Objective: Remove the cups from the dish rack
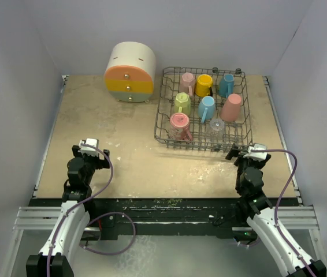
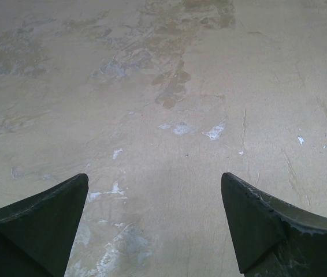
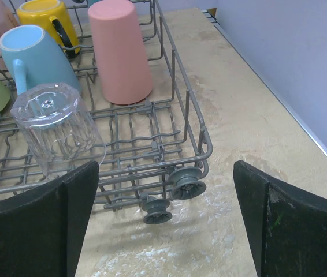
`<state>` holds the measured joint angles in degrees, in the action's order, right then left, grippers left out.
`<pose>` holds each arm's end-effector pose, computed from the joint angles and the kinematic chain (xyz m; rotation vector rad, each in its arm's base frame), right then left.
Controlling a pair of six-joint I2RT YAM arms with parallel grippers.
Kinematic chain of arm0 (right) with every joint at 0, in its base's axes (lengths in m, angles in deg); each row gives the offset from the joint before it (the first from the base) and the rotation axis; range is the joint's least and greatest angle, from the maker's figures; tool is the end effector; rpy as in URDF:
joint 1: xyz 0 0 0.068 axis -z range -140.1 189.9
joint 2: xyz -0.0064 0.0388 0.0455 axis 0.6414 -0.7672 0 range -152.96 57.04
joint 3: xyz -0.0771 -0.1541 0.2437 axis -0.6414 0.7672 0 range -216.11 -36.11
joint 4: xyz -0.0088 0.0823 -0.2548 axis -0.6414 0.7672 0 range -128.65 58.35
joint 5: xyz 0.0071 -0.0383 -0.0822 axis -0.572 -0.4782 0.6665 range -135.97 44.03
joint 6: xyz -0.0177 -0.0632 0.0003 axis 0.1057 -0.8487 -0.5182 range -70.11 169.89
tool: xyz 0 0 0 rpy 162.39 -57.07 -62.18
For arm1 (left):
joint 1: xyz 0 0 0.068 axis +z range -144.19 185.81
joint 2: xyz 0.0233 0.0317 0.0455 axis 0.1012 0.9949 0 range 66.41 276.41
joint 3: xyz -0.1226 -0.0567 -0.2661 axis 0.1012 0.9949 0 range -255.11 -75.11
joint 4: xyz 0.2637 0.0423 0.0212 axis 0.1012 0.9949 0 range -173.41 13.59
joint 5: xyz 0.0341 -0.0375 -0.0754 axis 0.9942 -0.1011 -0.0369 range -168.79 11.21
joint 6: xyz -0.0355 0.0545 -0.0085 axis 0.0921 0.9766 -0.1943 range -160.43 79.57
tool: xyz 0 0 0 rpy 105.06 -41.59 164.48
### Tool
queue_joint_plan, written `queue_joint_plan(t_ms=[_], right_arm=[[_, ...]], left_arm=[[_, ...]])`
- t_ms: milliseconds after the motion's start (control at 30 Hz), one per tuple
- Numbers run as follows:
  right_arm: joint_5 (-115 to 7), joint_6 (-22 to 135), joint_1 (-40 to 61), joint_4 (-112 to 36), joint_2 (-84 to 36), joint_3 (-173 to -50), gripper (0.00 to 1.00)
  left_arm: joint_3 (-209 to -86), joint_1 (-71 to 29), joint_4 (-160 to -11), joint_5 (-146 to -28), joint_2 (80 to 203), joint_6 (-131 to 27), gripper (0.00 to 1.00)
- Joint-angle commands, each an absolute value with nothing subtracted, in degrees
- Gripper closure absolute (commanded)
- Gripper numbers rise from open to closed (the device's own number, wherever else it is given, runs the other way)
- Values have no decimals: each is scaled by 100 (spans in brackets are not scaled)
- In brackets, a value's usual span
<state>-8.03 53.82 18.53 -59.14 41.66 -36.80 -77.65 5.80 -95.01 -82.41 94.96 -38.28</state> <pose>0.1168 0.0115 0.1963 0.3130 1.4592 -0.1298 0.1391 -0.0033 0.1645 0.0789 1.8202 -0.0311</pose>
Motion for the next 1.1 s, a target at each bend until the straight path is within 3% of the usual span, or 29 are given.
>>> queue_joint_plan(t_ms=[0,400,600,867,967,1000,1067], right_arm=[[-817,5353,1837,-6226,4174,-3699,0],[-821,5368,1836,-5993,4264,-3835,0],[-599,5388,1838,-5155,4182,-4730,0],[116,6614,1836,-4019,2833,-6911,0],[1076,8351,1839,-3332,2431,-7509,0],[1114,8890,1839,-3089,2329,-7597,0],[218,7903,1837,-3655,2272,-7570,0]], left_arm=[[-7862,604,-9818,-8310,9464,-3806,1],[-7959,599,-9760,-8400,9445,-3770,1],[-9586,599,-8444,-8550,10461,-3353,1],[-11897,607,-6404,-8573,11984,-2751,1],[-12288,607,-6021,-8879,12050,-2643,1],[-12374,607,-5953,-8995,12050,-2649,1],[-12590,607,-5758,-9210,12065,-2681,1]])
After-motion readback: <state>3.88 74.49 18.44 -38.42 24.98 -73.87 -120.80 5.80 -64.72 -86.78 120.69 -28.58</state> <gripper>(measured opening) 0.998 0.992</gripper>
